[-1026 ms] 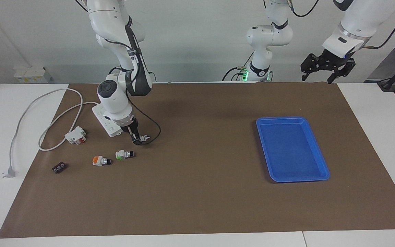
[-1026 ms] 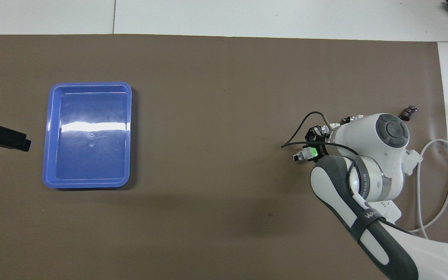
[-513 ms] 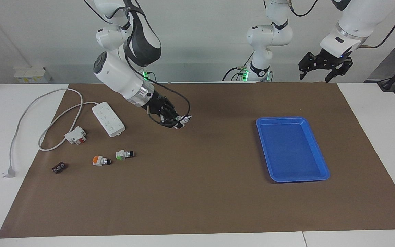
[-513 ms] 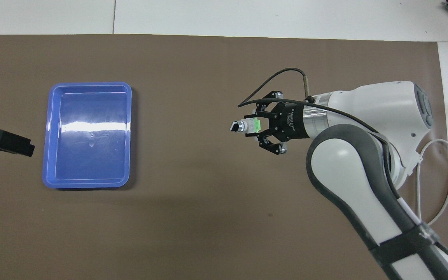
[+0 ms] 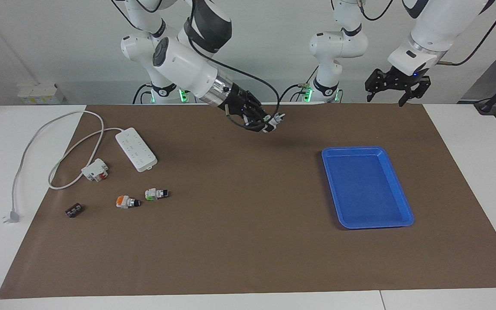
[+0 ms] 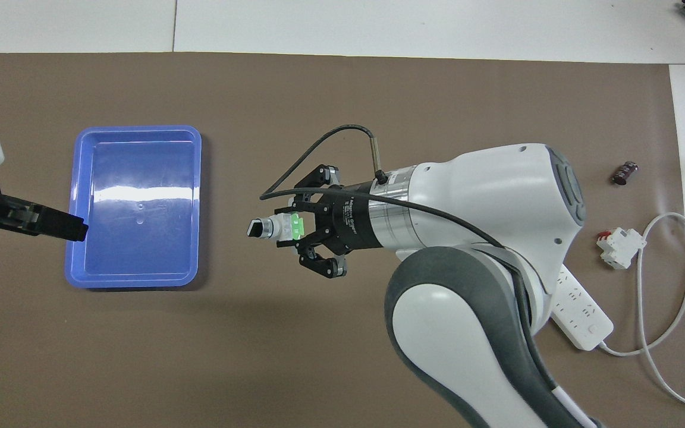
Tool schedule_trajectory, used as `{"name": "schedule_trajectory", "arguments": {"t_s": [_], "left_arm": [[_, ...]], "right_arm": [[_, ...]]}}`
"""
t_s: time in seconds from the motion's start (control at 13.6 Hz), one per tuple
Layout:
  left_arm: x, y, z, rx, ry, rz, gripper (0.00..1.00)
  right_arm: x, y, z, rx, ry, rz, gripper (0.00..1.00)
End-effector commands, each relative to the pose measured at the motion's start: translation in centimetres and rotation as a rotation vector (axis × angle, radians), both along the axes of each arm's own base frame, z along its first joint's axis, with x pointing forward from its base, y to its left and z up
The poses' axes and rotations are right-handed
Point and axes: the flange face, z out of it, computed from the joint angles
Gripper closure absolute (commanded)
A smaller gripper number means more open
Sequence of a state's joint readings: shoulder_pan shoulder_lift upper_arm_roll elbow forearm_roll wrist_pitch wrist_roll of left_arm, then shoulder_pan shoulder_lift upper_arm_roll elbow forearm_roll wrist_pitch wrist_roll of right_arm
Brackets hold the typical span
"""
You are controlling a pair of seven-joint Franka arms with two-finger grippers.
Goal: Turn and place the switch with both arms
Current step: 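Lift the switch toward the center while the left gripper reaches forward, then move the left gripper toward the switch held by the right gripper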
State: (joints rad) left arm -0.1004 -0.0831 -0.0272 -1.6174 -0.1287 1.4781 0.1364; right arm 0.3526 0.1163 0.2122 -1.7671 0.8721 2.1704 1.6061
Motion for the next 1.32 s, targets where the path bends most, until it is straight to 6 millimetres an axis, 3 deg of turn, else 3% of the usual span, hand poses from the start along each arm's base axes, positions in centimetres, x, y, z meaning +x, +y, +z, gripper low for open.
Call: {"name": "schedule_trajectory", "arguments": {"t_s": [0.0,0.22,0.51,0.66,0.73,1.03,1.25], "left_arm": [[-0.4,-1.1,1.1,-0.168,0.003,0.09,0.06],[-0.2,-3.3,1.5,-0.231,-0.005,0.205,0.21],[-1.1,-5.4,1.2,-0.362,0.066,0.243,0.21],[-1.5,-6.4,1.3,-0.352,0.08,0.233,0.13],[-1.6,-6.3,1.0,-0.337,0.081,0.227,0.0],[-2.9,-8.0,0.6,-0.291,0.072,0.106,0.0],[-3.3,-11.2,0.4,-0.206,-0.012,0.057,0.0]], "right_arm": [[0.1,0.5,0.4,0.023,0.034,0.025,1.0],[-0.4,0.8,0.2,0.01,0.045,0.054,1.0],[-0.4,0.8,0.3,0.009,0.044,0.054,1.0],[-0.4,0.8,0.3,0.01,0.042,0.053,1.0],[-0.4,0.8,0.3,0.01,0.042,0.053,1.0],[-0.4,0.8,0.3,0.01,0.043,0.053,1.0],[-0.4,0.8,0.3,0.008,0.042,0.055,1.0]]}}
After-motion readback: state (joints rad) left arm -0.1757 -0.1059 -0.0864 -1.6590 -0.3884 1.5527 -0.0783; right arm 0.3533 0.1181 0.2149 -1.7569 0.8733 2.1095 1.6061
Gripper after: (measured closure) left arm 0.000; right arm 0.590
